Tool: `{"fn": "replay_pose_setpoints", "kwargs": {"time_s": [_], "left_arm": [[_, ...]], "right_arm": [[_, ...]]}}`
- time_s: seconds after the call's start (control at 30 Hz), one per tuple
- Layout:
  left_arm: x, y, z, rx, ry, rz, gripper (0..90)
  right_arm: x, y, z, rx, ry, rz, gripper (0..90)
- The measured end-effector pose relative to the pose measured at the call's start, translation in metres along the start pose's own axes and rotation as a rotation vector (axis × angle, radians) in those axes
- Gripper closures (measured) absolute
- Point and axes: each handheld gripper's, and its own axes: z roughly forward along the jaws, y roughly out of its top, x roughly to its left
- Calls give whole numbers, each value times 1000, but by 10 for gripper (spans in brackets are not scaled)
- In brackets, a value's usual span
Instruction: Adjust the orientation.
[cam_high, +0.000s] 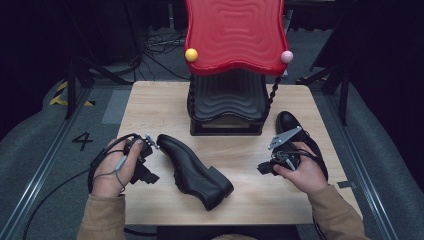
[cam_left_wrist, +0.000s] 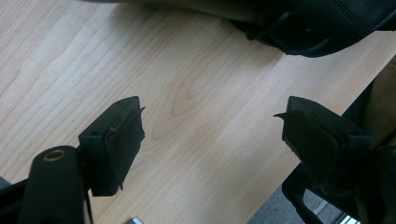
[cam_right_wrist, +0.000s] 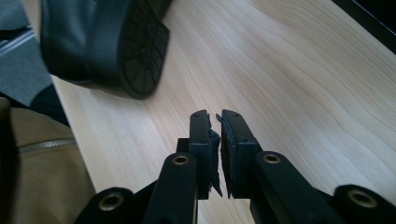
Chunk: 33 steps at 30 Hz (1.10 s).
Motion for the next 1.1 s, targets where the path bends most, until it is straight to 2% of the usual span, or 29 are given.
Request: {"fn": "replay_pose_setpoints", "kwargs": {"time_s": [0.13,0.27,0.47,0.63,0.8,1.1], "left_arm": [[-6,0,0,-4,-5,15,211],[-11,-3,-2,-24,-12,27,206],[-8,-2,1,-19,-4,37,203],[-6,-3,1,-24,-3,44,203],[-6,-1,-3,-32,3,49,201],[-3,-3,-1,-24,8,42,202]], "right_arm": [[6,0,2,-3,10,-7,848],[15,5,-1,-34,29,-24,887],[19,13,-3,-53,57,-28,897],[27,30,3,-33,72,-70,897],[42,53,9,-22,92,-125,896],[55,79,27,-6,115,-156,898]]}}
